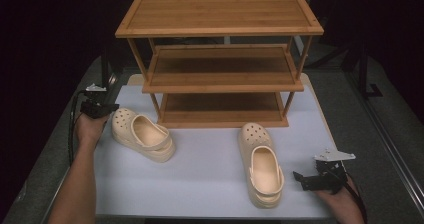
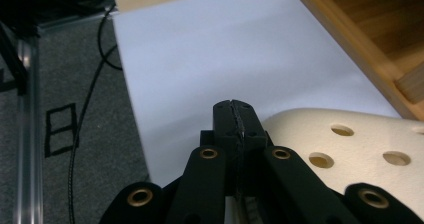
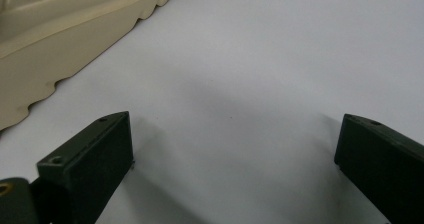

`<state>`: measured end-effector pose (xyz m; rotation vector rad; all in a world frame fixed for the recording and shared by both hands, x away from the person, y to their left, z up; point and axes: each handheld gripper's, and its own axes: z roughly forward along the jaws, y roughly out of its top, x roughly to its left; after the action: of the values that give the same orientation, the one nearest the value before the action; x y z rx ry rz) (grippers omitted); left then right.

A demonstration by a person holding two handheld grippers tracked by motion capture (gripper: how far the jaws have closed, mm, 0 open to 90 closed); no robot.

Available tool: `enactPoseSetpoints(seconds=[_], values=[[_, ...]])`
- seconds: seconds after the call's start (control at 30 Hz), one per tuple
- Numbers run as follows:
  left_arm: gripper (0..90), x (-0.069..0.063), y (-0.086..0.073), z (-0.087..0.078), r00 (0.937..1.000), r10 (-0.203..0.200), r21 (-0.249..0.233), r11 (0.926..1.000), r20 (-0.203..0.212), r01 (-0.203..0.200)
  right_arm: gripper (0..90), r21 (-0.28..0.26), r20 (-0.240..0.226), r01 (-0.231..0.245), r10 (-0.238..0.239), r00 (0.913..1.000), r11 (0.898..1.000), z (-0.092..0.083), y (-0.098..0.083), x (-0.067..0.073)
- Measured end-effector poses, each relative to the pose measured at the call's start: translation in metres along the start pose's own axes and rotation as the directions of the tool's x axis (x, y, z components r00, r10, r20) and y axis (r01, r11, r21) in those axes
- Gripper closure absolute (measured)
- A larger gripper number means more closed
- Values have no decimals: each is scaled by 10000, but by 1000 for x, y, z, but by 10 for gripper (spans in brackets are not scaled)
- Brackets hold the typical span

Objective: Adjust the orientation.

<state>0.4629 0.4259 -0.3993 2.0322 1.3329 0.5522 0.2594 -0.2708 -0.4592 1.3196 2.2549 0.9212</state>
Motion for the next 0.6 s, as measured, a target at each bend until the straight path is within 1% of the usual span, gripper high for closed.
enactPoseSetpoints(seconds=[0.03, 0.23, 0.43, 0.6], values=[[900, 0, 0, 0, 10000, -43, -46, 10000, 54, 44, 17, 1, 0, -1, 1, 10000, 10000, 0, 0, 0], [900, -3, 0, 1, 9996, 126, -33, 9999, 244, -126, 17, 2, 0, -2, 2, 10000, 10000, 0, 0, 0], [900, -14, 0, 1, 9982, 368, 0, 9993, 483, -368, 17, 2, -1, 0, 0, 10000, 10000, 0, 0, 0], [900, -23, -5, 1, 9971, 227, -244, 9995, 726, -209, 17, 3, -1, -1, 1, 10000, 10000, 0, 0, 0]])
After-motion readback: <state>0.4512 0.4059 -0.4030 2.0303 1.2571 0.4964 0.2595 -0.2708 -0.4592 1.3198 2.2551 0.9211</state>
